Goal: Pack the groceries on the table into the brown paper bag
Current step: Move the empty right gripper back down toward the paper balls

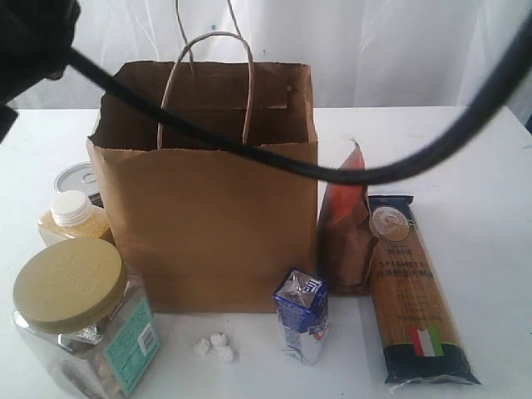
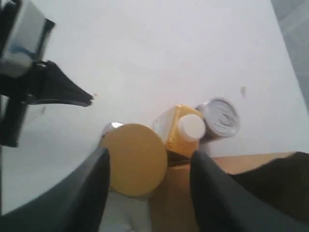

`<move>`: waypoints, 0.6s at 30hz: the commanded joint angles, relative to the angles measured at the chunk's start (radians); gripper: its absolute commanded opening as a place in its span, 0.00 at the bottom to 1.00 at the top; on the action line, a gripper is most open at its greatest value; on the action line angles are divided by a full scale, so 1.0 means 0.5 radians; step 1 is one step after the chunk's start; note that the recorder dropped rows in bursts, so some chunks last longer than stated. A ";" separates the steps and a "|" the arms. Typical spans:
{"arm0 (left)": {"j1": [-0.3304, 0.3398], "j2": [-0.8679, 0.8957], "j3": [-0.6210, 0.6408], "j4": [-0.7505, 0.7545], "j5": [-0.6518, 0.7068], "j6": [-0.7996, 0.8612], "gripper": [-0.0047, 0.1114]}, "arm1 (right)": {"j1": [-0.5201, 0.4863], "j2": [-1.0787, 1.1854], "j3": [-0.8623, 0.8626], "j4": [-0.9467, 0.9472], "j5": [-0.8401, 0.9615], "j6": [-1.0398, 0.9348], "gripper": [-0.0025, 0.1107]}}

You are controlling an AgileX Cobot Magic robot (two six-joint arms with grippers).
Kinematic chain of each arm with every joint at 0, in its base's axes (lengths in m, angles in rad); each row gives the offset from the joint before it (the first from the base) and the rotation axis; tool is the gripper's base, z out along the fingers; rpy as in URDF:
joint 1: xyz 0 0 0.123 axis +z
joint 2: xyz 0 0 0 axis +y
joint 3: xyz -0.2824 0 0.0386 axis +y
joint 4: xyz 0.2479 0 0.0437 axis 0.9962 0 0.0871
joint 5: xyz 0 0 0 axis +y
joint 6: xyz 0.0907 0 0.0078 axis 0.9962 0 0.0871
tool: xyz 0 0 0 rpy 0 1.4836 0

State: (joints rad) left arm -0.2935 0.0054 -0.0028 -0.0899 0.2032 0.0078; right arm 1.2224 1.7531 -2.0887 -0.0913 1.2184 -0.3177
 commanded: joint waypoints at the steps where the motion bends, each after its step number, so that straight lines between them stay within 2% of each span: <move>1: 0.009 -0.011 0.006 -0.012 -0.002 -0.016 0.04 | 0.027 -0.061 0.065 0.214 0.005 -0.041 0.44; 5: 0.009 -0.011 0.006 -0.012 -0.002 -0.016 0.04 | 0.027 -0.154 0.286 0.214 0.005 -0.037 0.44; 10: 0.009 -0.011 0.006 -0.012 -0.002 -0.016 0.04 | 0.027 -0.289 0.755 0.214 0.005 -0.030 0.44; 15: 0.009 -0.011 0.006 -0.012 -0.002 -0.016 0.04 | 0.027 -0.365 1.211 0.214 -0.222 -0.024 0.44; 18: 0.009 -0.011 0.006 -0.012 -0.002 -0.016 0.04 | 0.027 -0.382 1.373 0.214 -0.328 -0.014 0.44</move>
State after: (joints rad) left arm -0.2935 0.0054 -0.0028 -0.0899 0.2032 0.0078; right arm 1.2361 1.5799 -1.4691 0.0152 1.1088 -0.3284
